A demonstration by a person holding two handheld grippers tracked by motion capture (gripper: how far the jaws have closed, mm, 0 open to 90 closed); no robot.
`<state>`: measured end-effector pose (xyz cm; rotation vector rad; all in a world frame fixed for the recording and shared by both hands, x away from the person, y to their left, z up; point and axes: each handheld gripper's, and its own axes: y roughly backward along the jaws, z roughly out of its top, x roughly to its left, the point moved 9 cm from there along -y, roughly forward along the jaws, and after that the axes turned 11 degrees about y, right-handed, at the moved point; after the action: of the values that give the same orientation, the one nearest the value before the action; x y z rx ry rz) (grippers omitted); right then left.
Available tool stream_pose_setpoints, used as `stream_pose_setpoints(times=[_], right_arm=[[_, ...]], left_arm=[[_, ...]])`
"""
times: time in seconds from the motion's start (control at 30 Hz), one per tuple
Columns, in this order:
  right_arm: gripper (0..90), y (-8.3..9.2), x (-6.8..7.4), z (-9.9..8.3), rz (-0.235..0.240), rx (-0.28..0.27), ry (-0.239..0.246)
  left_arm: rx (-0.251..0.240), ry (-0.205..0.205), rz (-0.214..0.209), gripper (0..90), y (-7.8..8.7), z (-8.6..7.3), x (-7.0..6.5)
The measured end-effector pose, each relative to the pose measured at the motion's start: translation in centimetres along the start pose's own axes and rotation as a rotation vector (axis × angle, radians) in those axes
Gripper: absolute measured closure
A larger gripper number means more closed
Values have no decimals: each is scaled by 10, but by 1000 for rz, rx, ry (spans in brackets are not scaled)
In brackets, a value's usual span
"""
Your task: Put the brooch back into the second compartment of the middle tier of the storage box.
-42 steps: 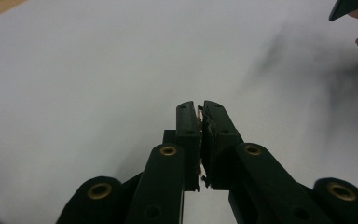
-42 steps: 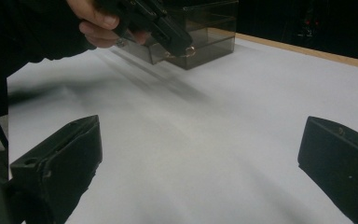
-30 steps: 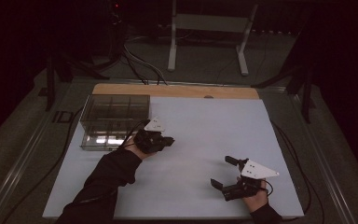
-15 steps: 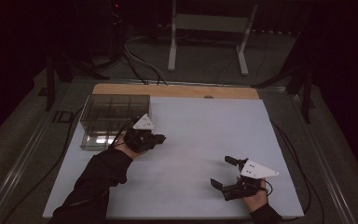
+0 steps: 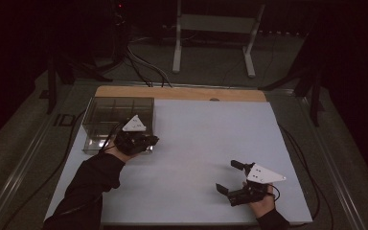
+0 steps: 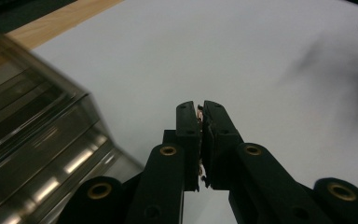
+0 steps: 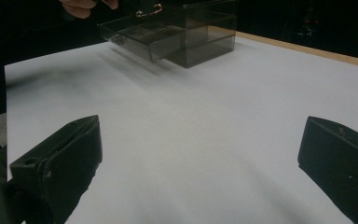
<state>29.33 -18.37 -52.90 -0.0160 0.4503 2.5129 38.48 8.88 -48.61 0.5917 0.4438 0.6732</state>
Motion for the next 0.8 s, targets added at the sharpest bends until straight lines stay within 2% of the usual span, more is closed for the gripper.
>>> stream_pose_setpoints(times=[0.07,0.13,0.47,0.7,0.73,0.77,0.8], right_arm=[[0,0,0,0,0,-3,-1],[0,0,0,0,0,-1,0],[0,-1,1,-1,2,5,3],[0,-2,1,-1,3,7,4],[0,-2,1,-1,2,7,5],[0,-2,1,-1,2,8,2],[0,-3,1,-1,1,9,4]], left_arm=[[0,0,18,867,3,-3,5],[-6,20,19,867,7,-6,10],[-6,56,64,866,25,-20,31],[-6,80,79,867,34,-27,41],[-5,81,92,867,37,-28,44],[-11,93,83,866,39,-28,44],[-8,88,91,866,41,-29,45]])
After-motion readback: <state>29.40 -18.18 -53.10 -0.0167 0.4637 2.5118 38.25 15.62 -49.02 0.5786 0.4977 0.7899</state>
